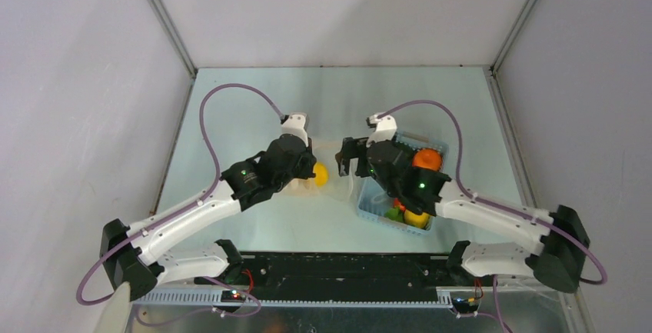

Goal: Place the food in the zip-top bag and seal the zipper
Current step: Adjust the fake vegetable in the bin.

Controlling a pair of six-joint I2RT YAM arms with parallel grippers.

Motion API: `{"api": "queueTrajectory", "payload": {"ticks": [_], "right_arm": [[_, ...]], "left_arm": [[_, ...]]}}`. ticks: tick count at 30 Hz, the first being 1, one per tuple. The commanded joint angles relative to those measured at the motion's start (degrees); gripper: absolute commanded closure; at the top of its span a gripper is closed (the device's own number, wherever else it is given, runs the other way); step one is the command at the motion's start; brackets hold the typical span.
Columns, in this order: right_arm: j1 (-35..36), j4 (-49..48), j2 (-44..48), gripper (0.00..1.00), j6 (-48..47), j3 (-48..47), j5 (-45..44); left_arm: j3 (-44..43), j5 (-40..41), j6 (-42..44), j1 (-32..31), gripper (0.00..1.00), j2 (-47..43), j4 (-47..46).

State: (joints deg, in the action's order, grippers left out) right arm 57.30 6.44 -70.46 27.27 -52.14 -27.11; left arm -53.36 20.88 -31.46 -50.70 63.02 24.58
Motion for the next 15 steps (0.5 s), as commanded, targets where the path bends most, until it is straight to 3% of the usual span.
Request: {"api": "queueTrajectory", "payload": {"ticks": [1, 6, 15], "right_arm": [[0.11, 4.15, 8.33, 0.01, 1.9, 1.55, -6.33], [-3.95, 10.7, 18.38, 0.01, 8.37, 7.01, -8.12], [-18.57, 13.34, 28.28, 0.01, 16.77, 18.4, 3.84]], "left_arm": [[-0.78, 2.43, 0.35, 0.25, 1.0, -1.5, -0.87], [-1.05, 3.48, 0.42, 0.24, 1.0, -1.44, -0.61], [-1.86, 3.98, 0.69, 0.25, 1.0, -0.25, -0.32]]}}
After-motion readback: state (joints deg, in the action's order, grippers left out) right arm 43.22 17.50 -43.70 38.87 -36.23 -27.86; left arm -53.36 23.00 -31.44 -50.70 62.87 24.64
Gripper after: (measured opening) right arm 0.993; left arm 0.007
